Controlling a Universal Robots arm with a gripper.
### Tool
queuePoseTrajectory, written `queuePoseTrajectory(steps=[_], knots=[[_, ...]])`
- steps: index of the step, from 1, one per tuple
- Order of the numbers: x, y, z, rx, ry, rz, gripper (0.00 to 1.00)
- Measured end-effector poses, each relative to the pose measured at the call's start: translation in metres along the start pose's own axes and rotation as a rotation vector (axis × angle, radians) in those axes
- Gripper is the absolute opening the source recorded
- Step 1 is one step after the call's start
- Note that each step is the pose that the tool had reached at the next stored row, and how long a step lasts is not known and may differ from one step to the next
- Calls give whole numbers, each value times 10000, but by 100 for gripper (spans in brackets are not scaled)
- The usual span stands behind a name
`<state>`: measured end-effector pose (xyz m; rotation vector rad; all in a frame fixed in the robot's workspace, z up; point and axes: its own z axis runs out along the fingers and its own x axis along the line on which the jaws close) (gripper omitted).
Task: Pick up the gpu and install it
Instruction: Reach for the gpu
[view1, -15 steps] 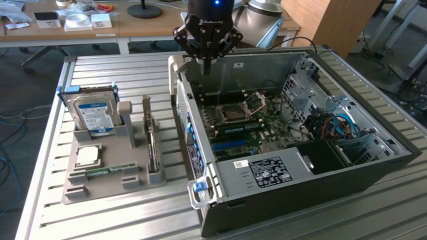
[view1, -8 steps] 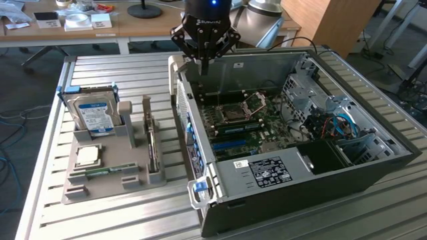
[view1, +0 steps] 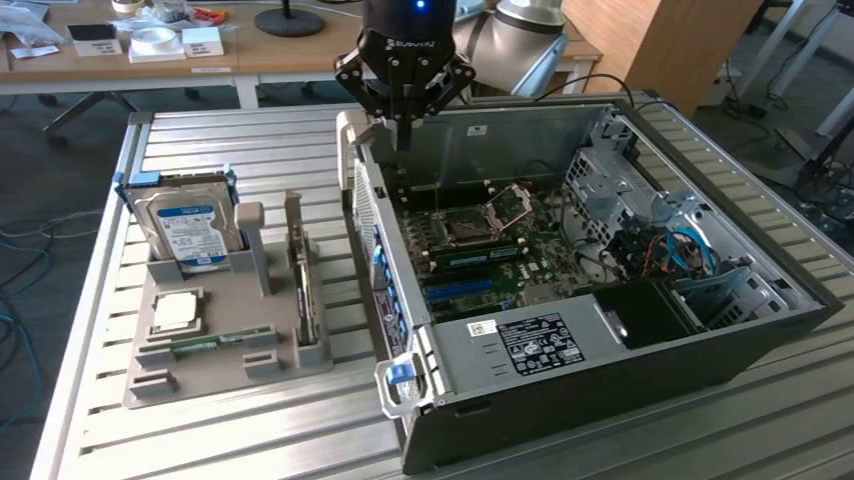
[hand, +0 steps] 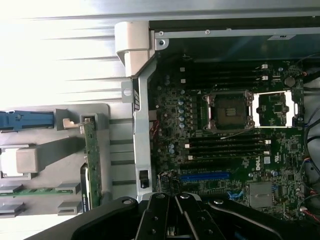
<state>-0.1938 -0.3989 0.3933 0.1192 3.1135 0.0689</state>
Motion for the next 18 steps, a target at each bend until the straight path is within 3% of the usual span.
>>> queuePoseTrajectory(steps=[18], knots=[[130,-10,-3,0,0,5,11]])
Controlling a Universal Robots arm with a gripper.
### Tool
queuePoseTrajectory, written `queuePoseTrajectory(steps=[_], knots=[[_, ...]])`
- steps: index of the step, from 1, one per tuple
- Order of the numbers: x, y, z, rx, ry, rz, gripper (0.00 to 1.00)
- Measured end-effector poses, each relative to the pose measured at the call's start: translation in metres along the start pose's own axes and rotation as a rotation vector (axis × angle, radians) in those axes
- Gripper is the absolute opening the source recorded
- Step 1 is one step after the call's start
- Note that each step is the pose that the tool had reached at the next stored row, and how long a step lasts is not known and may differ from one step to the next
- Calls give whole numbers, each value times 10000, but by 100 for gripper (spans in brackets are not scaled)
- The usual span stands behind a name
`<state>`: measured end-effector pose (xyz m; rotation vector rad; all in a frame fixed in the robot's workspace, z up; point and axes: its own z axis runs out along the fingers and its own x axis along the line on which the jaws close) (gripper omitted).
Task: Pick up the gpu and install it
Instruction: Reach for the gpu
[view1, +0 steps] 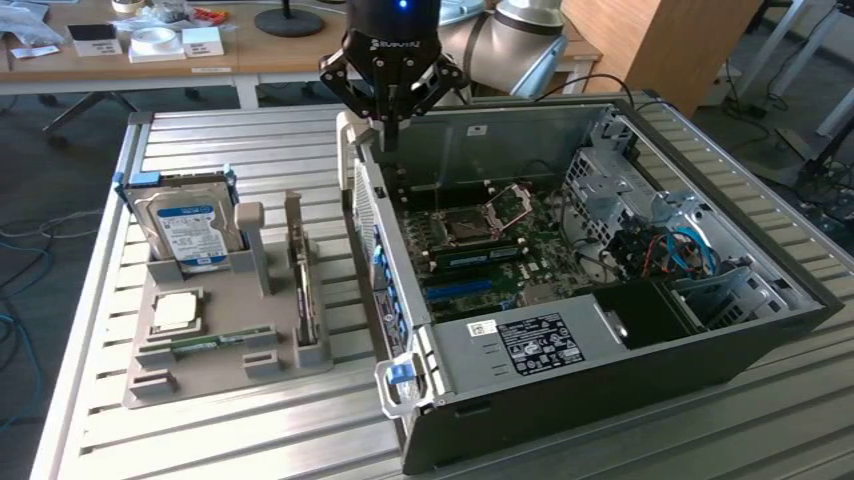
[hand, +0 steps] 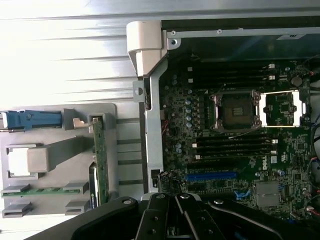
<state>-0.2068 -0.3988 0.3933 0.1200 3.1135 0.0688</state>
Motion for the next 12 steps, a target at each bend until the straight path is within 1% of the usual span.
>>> queuePoseTrajectory(steps=[12], knots=[[80,-6,-2,0,-1,4,11]])
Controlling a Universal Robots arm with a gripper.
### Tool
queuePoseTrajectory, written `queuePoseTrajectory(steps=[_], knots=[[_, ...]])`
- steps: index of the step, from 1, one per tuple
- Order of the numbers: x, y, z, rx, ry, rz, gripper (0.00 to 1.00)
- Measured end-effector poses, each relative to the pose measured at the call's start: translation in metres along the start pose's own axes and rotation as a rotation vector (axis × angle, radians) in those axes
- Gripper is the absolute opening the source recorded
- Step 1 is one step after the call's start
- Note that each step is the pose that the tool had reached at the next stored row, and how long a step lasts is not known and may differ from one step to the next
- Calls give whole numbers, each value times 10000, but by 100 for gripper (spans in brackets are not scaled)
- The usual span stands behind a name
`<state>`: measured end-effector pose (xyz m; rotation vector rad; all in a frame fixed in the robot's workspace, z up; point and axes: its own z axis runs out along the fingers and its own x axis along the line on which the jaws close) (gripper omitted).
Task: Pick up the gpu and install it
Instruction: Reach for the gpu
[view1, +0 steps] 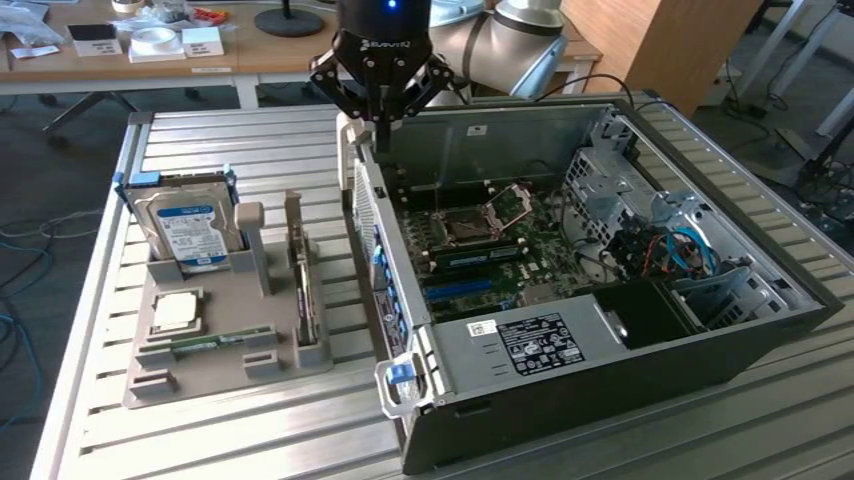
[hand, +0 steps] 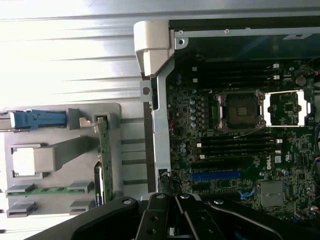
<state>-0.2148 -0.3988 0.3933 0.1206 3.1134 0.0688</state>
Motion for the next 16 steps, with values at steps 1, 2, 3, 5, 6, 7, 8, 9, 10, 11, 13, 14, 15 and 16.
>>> queuePoseTrajectory(steps=[1,2,3,5,6,7,8,9,10,11,13,14,15,16], knots=[[7,0,0,0,0,0,11],[13,-1,-1,0,1,0,11],[19,-2,-1,0,1,0,11],[31,-2,-1,0,1,1,11],[37,-3,-1,0,1,2,11],[43,-3,-1,0,0,2,11],[49,-4,-2,0,0,2,11],[55,-4,-2,0,0,2,11],[61,-5,-2,0,1,3,11],[67,-5,-2,0,1,3,11],[79,-6,-3,1,1,4,11],[86,-7,-2,0,0,4,11],[92,-7,-3,1,1,4,11],[98,-8,-3,0,-1,4,11]])
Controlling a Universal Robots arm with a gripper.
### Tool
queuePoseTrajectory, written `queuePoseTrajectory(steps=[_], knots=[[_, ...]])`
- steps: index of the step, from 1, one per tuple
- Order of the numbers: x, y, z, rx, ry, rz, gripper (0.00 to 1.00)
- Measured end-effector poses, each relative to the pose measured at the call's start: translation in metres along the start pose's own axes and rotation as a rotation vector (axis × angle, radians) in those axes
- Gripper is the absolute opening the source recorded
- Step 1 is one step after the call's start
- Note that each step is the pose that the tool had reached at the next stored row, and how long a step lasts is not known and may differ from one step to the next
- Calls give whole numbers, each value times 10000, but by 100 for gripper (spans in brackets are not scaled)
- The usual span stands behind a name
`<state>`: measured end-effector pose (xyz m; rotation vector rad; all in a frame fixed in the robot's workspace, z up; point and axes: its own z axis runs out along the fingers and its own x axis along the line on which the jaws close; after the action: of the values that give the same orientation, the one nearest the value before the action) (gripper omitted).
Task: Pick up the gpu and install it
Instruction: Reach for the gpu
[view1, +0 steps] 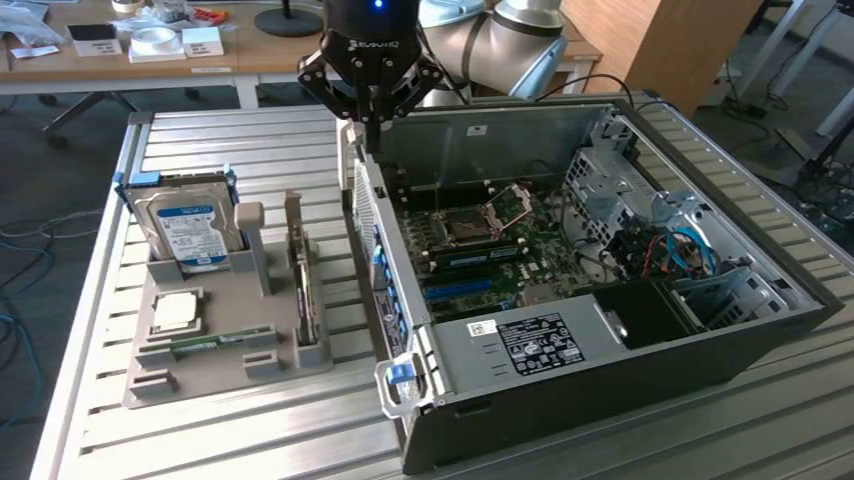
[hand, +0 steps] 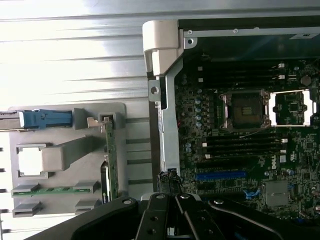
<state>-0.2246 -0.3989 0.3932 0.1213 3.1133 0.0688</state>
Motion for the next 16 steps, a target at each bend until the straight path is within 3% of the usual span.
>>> queuePoseTrajectory(steps=[16], knots=[[97,-7,-3,0,1,4,11]])
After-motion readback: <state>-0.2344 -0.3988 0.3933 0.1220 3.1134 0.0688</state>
